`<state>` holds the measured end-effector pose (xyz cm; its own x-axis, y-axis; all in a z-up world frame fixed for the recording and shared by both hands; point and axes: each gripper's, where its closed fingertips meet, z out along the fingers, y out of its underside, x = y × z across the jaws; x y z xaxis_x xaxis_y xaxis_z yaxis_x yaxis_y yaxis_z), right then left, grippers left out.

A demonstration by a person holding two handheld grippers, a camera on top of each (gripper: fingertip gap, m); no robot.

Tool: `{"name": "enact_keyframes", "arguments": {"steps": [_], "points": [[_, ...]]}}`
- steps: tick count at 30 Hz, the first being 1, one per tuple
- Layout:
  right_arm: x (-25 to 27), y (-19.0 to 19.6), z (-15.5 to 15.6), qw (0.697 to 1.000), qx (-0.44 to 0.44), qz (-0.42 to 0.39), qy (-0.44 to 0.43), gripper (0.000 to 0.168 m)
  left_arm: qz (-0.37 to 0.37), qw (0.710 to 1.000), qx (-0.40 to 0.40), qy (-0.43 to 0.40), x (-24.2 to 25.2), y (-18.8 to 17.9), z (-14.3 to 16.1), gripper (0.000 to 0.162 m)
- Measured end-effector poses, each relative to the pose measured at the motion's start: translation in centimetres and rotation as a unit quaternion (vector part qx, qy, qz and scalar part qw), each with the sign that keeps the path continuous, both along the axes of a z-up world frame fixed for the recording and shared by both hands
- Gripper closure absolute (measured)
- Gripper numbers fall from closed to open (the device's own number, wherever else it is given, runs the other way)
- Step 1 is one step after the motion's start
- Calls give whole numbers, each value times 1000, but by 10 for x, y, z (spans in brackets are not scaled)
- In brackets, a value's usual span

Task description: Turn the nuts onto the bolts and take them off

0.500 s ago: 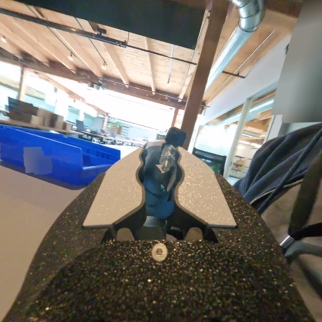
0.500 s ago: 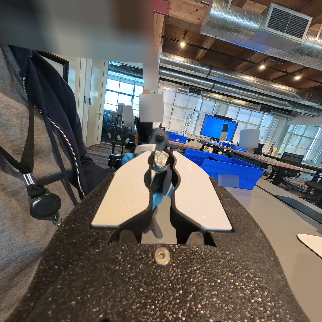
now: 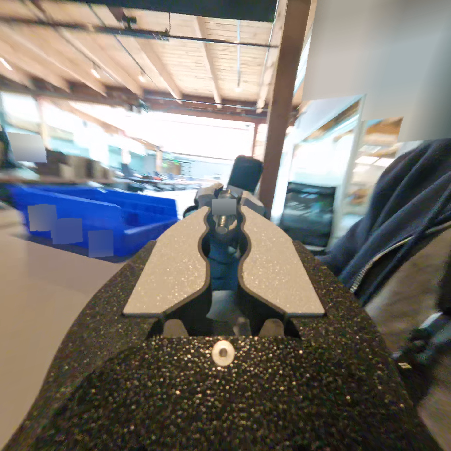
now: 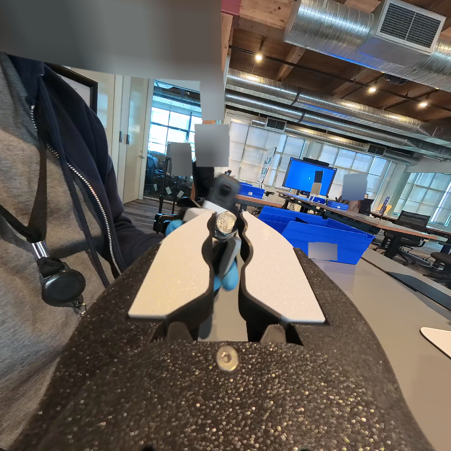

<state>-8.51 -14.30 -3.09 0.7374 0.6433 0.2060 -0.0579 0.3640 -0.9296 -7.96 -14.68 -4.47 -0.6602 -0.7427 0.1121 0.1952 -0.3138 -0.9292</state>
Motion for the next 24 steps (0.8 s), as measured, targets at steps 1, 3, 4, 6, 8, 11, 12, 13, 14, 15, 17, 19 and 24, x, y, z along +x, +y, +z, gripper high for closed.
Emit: {"name": "enact_keyframes", "arguments": {"steps": [1,3,4,6,8,11,12,13,14,15,17,19,24], "points": [[0,0,0,1000,0,0,1,151,51,997,55,-35,0,0,0,144],[0,0,0,1000,0,0,0,151,173,959,194,-116,1,1,-1,144],[0,0,0,1000,1,-1,0,151,228,927,256,-149,2,2,-1,144],[0,0,1,1000,1,-1,1,151,298,874,336,-186,3,2,-1,144],[1,0,1,1000,2,-2,3,151,300,874,330,-194,1,0,1,140],[1,0,1,1000,3,-2,4,151,229,937,215,-155,-2,4,7,136],[2,0,2,1000,3,-1,6,151,199,955,174,-133,-2,7,8,137],[2,-1,2,1000,4,0,8,151,160,972,135,-106,-1,9,7,137],[2,-1,3,1000,4,0,11,151,122,985,95,-76,0,11,5,137],[3,-1,3,1000,4,1,13,151,90,993,54,-51,1,14,5,138],[4,-2,4,1000,4,5,21,151,36,999,-14,-22,0,18,5,139],[7,-2,6,999,4,8,34,151,-1,999,-48,-5,-1,18,6,140],[17,-4,12,997,2,22,75,151,26,999,-6,-20,1,14,4,144]]}}
